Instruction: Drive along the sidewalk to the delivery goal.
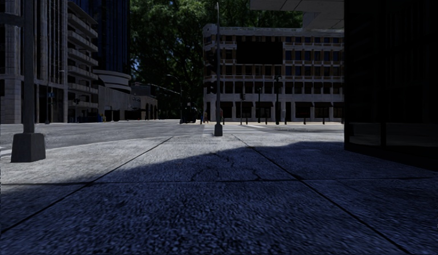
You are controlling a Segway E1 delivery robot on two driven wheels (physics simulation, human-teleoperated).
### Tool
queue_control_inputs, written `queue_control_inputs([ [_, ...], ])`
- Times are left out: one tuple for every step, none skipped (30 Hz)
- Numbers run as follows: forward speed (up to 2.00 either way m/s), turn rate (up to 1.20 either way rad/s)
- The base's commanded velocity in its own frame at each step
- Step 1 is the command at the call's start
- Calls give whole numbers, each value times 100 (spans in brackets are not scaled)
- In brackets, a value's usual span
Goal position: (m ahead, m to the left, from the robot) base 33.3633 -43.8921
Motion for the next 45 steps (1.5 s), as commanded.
queue_control_inputs([
  [148,-1],
  [148,0],
  [148,0],
  [148,0],
  [148,0],
  [148,0],
  [148,0],
  [148,0],
  [148,0],
  [147,0],
  [147,0],
  [147,0],
  [147,0],
  [147,0],
  [147,0],
  [147,0],
  [147,0],
  [147,0],
  [147,-73],
  [147,-120],
  [147,-120],
  [147,-120],
  [147,-120],
  [147,-120],
  [147,-60],
  [147,-10],
  [147,0],
  [147,0],
  [147,0],
  [147,0],
  [147,0],
  [147,0],
  [147,0],
  [147,0],
  [147,0],
  [147,0],
  [147,0],
  [147,0],
  [147,0],
  [147,0],
  [147,0],
  [147,0],
  [147,0],
  [147,0],
  [147,0],
])
